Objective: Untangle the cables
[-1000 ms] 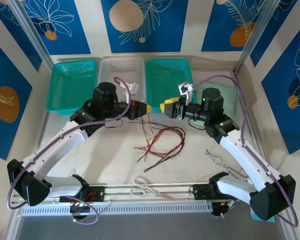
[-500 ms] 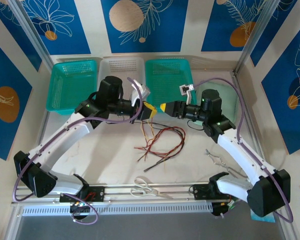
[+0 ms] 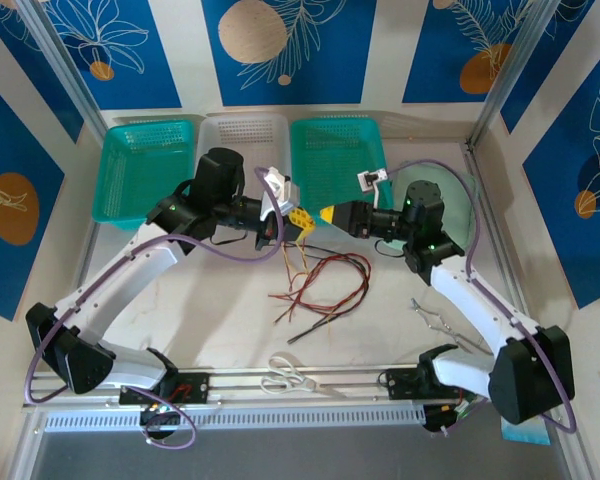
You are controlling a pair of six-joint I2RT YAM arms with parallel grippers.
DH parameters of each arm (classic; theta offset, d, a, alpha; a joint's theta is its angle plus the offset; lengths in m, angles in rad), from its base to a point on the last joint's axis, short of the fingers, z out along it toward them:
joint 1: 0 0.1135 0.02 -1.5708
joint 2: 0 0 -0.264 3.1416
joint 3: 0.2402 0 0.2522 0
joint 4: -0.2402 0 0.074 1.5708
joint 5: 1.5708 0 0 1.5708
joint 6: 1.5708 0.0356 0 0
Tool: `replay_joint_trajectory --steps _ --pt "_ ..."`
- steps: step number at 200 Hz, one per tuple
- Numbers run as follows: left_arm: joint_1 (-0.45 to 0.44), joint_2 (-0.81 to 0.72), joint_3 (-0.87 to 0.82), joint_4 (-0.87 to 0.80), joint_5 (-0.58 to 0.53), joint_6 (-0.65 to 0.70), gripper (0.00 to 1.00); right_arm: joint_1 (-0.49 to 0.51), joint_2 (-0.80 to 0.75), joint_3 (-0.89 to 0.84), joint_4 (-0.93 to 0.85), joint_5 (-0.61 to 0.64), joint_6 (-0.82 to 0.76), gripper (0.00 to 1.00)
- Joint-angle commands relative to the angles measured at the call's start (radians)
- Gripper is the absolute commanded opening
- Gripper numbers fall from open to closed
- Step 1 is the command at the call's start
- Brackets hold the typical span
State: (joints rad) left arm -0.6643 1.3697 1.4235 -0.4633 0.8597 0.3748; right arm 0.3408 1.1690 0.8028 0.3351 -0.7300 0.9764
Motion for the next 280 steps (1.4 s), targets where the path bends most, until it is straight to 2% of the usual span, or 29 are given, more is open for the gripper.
replay_joint_trajectory --steps 1,48,144,183,196,208,242,260,280 --pt "-0.005 0.023 0.055 -0.031 0.064 0.073 0.0 0.027 0.034 0.016 0.068 -0.053 0.068 0.54" --pt "-0.005 0.032 0.065 -0.033 0.083 0.072 0.0 0.056 0.126 0.042 0.219 -0.103 0.184 0.54" --pt "-0.005 0.034 0.066 -0.022 0.091 0.072 0.0 0.079 0.171 0.069 0.286 -0.153 0.268 0.56" --pt "-0.005 0.037 0.063 -0.012 0.098 0.06 0.0 0.113 0.215 0.106 0.302 -0.161 0.271 0.53" --pt "-0.005 0.036 0.062 -0.01 0.098 0.057 0.0 0.115 0.229 0.109 0.326 -0.163 0.285 0.48" --pt "-0.006 0.034 0.061 -0.01 0.095 0.056 0.0 0.116 0.24 0.111 0.351 -0.165 0.299 0.41" --pt "-0.001 0.018 0.051 -0.007 0.062 0.047 0.0 0.102 0.219 0.095 0.352 -0.129 0.293 0.0" --pt "0.006 -0.007 0.025 0.033 0.023 0.008 0.0 0.077 0.152 0.054 0.322 -0.051 0.238 0.0" --pt "0.011 -0.053 -0.032 0.125 -0.044 -0.068 0.0 0.056 0.043 0.033 0.164 0.086 0.119 0.0"
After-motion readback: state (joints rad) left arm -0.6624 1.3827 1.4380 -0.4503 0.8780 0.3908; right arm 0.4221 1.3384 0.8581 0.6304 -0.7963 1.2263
